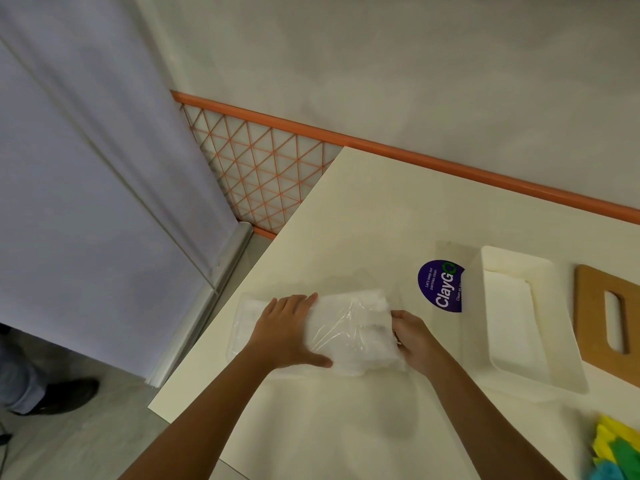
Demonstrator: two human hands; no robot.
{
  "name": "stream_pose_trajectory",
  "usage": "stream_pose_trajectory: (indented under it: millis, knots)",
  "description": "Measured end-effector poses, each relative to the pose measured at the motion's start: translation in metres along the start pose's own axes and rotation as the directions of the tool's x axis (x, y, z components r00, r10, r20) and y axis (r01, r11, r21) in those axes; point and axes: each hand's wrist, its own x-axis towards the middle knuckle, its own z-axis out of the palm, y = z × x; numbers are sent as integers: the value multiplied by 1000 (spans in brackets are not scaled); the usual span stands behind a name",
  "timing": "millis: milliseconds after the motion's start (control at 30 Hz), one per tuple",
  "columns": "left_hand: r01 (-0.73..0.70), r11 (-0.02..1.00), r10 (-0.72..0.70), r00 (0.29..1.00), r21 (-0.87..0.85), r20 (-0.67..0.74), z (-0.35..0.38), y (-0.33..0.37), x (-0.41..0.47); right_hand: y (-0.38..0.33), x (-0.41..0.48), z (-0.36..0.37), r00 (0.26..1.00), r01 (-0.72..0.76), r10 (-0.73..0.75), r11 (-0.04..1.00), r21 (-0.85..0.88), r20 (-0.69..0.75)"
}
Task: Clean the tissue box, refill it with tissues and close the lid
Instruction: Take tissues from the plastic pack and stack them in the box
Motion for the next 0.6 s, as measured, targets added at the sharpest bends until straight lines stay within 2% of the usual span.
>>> stream_pose_trajectory:
  millis: [167, 300, 400, 500, 600]
  knots:
    - [-2, 1000, 2, 1000, -5, 3, -2, 0, 1, -9, 1, -2, 993, 25, -30, 998, 52, 113]
    - [-3, 1000, 3, 1000, -23, -9, -2, 0, 0, -17, 1, -9, 999, 34, -37, 995, 90, 31]
    - [-2, 1000, 2, 1000, -6, 4, -1, 0, 0, -12, 5, -12, 1000, -9, 8, 1000, -24, -23]
    - [-2, 1000, 2, 1000, -5, 4, 0, 0, 1, -6, 3, -13, 997, -31, 30, 999, 18, 76]
    - [-9, 1000, 9, 1000, 1, 4, 1, -1, 1, -6, -1, -17, 986, 5, -20, 996, 91, 166]
